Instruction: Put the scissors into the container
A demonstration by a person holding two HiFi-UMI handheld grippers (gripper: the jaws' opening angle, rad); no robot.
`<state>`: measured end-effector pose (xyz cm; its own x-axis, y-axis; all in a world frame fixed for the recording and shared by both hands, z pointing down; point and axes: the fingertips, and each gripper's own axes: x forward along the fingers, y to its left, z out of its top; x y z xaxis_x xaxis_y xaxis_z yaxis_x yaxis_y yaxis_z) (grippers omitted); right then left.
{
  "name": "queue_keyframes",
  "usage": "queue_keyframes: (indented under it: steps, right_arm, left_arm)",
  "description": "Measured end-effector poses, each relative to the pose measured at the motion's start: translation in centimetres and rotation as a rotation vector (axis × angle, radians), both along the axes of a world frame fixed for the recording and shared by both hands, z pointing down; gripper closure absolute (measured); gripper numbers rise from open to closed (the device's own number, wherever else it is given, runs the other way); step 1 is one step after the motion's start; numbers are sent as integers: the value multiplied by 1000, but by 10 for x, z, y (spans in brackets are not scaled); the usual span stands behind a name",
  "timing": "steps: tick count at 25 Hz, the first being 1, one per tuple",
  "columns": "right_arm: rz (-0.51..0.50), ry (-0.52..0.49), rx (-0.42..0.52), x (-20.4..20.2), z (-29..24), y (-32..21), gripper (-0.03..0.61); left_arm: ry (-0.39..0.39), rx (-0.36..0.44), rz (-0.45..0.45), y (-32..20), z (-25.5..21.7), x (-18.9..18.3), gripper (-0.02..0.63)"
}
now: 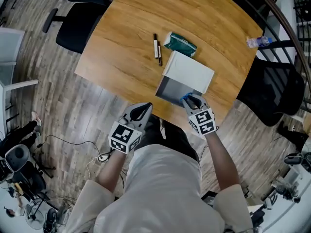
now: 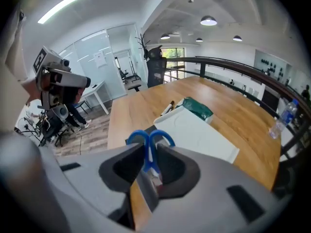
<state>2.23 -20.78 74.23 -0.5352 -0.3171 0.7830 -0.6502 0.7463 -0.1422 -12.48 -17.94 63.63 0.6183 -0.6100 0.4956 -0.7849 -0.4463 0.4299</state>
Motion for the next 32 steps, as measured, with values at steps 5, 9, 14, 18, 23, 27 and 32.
queue_keyframes:
  steps: [5,9,14,18,23,27,32]
  right_arm:
    - [-94,38,-41,-14,36,3,492]
    - [-156,57,-67,-22,55,7,492]
    - [-193,61,-96,-31,77,3,492]
    - [-200,61,-118,-40,94,-4,492]
    - [-190,82,-157,-49,115,-8,491]
    - [-174,103,-192,-52,128,-13,491]
    - [-166,148,-232,-53,142,-11,489]
  left_arm:
    - [5,-37,-58,5,18,4,621]
    - [4,-63,-114,14,29,3,621]
    - [-15,-80,-168,23,42,-3,621]
    - [-21,-95,-214,27,52,-10,621]
    - [-26,-110,-254,34,59,-16,620]
    - [-34,-117,-285,40,64,-24,621]
    - [-35,-126,-307,46,66,-33,621]
